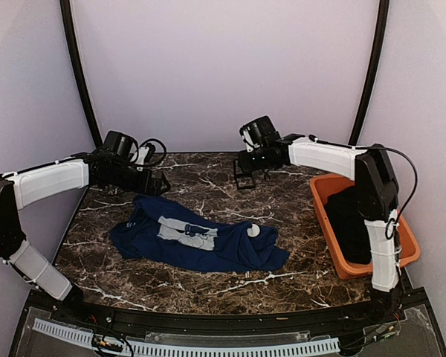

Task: Pin the brooch onto the clothing
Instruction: Pick up the brooch from the brooch box, then pass from the right arm to the left

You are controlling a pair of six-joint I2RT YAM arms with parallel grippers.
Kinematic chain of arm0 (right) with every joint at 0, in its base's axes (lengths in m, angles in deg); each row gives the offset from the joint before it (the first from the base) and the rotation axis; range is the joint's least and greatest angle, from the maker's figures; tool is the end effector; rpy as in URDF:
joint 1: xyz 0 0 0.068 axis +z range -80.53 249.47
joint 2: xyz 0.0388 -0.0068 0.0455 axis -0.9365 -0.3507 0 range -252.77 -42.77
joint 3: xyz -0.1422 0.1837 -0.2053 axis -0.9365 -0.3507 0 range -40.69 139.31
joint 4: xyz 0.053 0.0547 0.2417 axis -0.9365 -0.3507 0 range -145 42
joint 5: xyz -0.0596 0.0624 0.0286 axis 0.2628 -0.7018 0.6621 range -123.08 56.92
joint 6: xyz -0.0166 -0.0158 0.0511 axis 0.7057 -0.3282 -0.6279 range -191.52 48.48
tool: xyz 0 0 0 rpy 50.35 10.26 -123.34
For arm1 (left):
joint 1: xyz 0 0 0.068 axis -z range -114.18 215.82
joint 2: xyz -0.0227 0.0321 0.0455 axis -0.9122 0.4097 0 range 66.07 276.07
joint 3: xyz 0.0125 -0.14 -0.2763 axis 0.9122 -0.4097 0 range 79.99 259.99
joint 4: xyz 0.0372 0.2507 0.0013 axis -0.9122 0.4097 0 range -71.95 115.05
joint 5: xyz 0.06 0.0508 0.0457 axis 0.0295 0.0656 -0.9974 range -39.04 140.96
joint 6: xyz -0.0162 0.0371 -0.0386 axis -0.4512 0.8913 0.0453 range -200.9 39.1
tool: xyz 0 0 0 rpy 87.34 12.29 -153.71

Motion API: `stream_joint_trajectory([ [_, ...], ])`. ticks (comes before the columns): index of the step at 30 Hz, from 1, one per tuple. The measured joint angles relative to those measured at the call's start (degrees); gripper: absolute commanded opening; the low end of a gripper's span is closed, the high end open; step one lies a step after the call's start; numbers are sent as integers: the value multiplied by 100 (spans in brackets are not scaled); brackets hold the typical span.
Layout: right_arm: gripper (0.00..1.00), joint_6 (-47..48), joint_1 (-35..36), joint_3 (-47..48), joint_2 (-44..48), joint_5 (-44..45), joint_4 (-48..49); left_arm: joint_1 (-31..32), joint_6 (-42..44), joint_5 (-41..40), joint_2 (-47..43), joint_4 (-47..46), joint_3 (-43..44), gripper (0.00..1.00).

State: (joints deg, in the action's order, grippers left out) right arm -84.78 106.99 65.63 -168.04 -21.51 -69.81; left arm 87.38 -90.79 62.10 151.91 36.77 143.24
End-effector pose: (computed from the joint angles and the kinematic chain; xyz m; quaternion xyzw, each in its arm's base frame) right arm 0.4189 0.3120 0.2672 -0.1491 0.8931 0.0949 0.4138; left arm 0.2980 -0.1259 0.3056 0.1320 0.8980 -0.1963 0.3709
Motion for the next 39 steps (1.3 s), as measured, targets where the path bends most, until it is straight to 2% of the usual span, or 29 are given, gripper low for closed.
stream_joint_trajectory([
  [4,29,61,0,-522,691,-863,140,-11,13,258,-22,-153,-70,99],
  [11,30,-105,-2,-1300,1456,-3814,125,-20,157,1032,-197,-433,-254,99],
  [16,31,-634,-9,-1746,1762,-5807,448,-20,240,1633,-494,-776,-363,99],
  [21,32,-1397,-9,-2096,1880,-7261,1108,-17,262,2317,-684,-1178,-466,99],
  [28,28,-2688,-11,-2468,1880,-8286,2498,247,380,3375,-1001,-1784,-761,99],
  [33,28,-3560,-11,-2708,1880,-8555,3469,774,697,3770,-1226,-1895,-761,99],
  [39,28,-4559,94,-2894,1823,-8708,4828,927,776,4162,-1246,-2173,-874,99],
])
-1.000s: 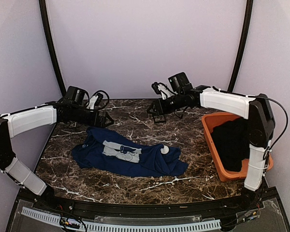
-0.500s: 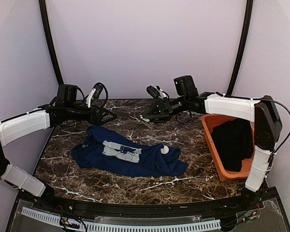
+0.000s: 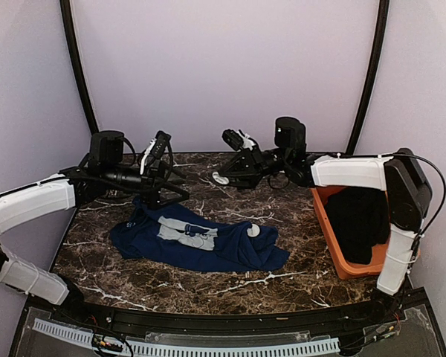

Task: Pin the brooch onto the clothing
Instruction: Pass from the right arm to the left

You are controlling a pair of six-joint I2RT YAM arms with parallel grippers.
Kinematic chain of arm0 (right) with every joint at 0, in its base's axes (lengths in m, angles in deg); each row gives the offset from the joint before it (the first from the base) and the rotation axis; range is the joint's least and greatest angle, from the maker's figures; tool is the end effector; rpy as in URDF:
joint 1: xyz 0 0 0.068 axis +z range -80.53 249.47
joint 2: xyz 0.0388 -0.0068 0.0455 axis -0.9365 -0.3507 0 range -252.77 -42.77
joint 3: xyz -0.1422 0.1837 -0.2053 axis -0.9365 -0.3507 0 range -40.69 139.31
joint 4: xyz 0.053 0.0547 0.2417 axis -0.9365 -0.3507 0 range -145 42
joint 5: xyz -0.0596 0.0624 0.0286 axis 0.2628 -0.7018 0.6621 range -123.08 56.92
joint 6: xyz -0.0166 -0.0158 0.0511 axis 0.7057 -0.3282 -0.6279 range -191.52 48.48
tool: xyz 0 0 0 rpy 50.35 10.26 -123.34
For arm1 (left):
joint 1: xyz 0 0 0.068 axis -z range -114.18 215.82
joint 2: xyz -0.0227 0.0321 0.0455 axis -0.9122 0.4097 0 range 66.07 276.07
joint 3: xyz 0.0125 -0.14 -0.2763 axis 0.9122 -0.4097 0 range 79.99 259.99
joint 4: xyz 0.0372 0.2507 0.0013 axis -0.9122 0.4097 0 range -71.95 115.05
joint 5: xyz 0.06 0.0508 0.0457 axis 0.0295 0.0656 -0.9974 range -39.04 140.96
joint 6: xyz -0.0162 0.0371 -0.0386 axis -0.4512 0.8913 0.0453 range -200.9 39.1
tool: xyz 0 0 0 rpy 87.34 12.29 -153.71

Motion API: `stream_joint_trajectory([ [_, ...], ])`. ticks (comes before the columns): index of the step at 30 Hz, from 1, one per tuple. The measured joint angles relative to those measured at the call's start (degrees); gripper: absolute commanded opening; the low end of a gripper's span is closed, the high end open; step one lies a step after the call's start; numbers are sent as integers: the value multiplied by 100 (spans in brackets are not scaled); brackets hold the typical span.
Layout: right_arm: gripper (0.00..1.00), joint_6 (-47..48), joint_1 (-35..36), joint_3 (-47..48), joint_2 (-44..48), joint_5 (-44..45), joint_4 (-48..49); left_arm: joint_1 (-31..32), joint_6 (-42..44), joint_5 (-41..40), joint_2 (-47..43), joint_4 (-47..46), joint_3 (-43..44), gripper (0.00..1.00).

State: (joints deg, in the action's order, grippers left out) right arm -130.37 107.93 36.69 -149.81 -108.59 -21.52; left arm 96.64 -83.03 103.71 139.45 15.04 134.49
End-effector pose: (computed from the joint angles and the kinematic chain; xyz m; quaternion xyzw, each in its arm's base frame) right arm 0.3112 0.2950 0.3330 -0.3125 0.6397 0.7018 0.0250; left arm 0.2163 -0.1650 0.3567 0.4366 0.6263 -0.4930 0.4172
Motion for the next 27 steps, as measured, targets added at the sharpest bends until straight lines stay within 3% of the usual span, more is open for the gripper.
stream_joint_trajectory([
  [8,28,-1102,446,-48,-348,-103,1416,166,31,299,-109,-341,-254,96],
  [19,29,-1910,658,-48,-643,-116,2321,210,-17,535,-190,-688,-293,80],
  [27,28,-2975,688,-48,-977,-68,3534,258,-26,588,-177,-719,-293,73],
])
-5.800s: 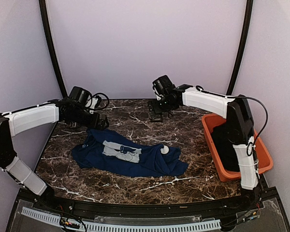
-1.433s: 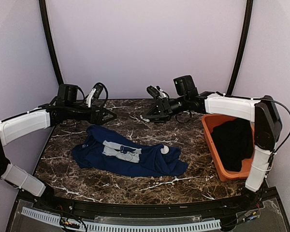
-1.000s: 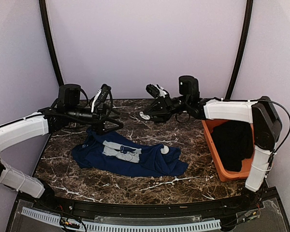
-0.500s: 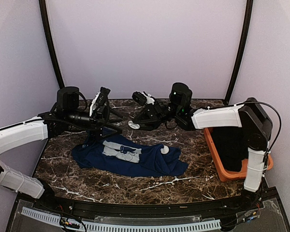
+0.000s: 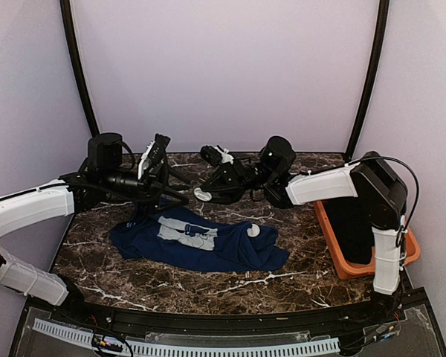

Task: Pin the brooch onto the clothing
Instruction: Pass from the right arm to the left

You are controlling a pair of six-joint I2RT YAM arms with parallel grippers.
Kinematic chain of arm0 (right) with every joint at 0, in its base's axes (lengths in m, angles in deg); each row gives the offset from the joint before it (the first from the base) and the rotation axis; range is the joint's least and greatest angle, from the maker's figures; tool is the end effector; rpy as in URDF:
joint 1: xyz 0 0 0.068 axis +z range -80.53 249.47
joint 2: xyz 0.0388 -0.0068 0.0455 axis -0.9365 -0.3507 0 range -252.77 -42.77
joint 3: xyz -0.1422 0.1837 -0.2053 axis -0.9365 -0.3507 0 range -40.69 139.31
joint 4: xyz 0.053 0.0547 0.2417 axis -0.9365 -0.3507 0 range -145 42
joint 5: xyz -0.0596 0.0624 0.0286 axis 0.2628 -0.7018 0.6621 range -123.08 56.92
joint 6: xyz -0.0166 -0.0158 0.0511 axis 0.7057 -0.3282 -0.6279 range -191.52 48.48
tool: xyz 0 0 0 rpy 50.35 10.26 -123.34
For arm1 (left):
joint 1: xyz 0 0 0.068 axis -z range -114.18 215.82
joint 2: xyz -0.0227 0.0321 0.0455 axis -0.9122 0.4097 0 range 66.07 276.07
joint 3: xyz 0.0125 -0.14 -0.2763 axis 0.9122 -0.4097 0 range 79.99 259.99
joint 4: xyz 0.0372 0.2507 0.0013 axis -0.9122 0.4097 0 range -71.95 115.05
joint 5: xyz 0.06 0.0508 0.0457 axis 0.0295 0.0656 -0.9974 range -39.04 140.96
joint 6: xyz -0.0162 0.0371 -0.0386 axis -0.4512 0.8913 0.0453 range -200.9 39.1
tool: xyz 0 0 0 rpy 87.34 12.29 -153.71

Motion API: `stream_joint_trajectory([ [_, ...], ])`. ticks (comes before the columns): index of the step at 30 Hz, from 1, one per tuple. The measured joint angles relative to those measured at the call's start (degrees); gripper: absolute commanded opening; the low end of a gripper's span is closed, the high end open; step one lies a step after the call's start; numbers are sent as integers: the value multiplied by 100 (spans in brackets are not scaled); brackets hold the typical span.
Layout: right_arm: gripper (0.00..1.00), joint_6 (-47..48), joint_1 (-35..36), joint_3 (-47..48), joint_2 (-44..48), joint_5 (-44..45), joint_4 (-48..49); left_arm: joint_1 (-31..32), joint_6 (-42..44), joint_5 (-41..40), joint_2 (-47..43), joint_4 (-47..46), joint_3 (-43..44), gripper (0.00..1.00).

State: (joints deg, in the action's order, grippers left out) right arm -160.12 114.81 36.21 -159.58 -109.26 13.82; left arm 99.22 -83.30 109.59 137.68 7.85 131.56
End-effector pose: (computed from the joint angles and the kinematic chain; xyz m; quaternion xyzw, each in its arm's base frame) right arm 0.2919 0.3489 0.3086 0.3128 -0.5980 -0.7353 0.0627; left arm 0.1989 -0.1707 0.3596 0.4821 0.5587 -0.5290 0.4191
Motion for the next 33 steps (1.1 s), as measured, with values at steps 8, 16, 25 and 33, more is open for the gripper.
stream_joint_trajectory([
  [8,27,-544,17,0,-85,83,717,68,28,31,96,48,0,67],
  [16,27,-675,92,2,-109,129,896,116,37,28,111,83,0,62],
  [25,27,-776,162,15,-195,170,896,166,35,35,111,85,0,55],
  [33,27,-894,175,48,-197,181,990,179,52,37,111,87,2,46],
])
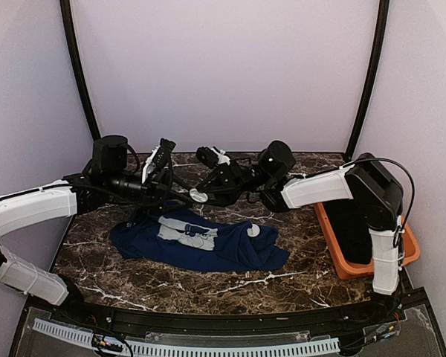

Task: Pin the brooch onto the clothing
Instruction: Pass from the right arm to the left

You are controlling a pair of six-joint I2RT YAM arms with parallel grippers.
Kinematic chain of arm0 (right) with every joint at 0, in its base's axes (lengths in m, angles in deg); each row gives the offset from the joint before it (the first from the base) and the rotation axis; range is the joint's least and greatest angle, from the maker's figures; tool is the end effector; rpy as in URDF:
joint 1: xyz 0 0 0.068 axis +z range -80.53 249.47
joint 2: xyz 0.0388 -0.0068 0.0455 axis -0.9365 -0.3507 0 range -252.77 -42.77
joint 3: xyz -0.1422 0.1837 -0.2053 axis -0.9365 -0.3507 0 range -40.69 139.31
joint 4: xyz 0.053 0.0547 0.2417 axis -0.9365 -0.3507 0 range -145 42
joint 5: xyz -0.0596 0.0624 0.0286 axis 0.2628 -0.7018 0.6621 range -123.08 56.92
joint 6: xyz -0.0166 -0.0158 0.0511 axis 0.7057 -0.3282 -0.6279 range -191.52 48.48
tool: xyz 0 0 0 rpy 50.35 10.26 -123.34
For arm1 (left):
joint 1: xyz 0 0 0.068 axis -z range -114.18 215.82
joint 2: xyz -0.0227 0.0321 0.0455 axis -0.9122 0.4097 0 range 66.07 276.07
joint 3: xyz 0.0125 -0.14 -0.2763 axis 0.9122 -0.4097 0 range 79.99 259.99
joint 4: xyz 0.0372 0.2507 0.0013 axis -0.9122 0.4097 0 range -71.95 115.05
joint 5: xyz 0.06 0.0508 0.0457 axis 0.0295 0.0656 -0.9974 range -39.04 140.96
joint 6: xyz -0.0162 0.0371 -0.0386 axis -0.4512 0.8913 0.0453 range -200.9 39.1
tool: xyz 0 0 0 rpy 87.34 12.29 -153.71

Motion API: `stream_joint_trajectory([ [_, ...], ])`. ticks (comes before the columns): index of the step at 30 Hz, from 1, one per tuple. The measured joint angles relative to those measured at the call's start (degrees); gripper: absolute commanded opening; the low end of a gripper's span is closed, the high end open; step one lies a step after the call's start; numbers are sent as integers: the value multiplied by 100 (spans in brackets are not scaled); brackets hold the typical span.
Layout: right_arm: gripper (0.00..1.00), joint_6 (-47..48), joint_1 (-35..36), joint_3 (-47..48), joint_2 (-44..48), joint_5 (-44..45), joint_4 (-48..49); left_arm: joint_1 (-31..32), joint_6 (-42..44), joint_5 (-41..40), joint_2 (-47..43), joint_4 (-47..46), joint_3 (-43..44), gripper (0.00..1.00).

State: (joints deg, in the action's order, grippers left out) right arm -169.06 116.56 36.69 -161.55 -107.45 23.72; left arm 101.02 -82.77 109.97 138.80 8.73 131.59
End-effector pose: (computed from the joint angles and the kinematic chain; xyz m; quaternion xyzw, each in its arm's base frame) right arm 0.2827 0.3589 0.3097 0.3054 -0.5820 -0.7498 0.0765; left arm 0.1968 -0.1795 0.3536 0.4913 0.5580 -0.5368 0.3988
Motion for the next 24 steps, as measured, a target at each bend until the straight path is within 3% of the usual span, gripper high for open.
stream_joint_trajectory([
  [12,27,-168,35,2,-48,-2,238,0,15,-17,33,2,0,28],
  [14,27,-201,42,2,-59,-4,278,0,13,-20,44,2,0,22],
  [17,27,-249,55,7,-63,-22,315,0,0,-66,48,9,0,4],
  [24,30,-463,76,42,-70,-37,354,0,197,-87,55,-37,0,1],
])
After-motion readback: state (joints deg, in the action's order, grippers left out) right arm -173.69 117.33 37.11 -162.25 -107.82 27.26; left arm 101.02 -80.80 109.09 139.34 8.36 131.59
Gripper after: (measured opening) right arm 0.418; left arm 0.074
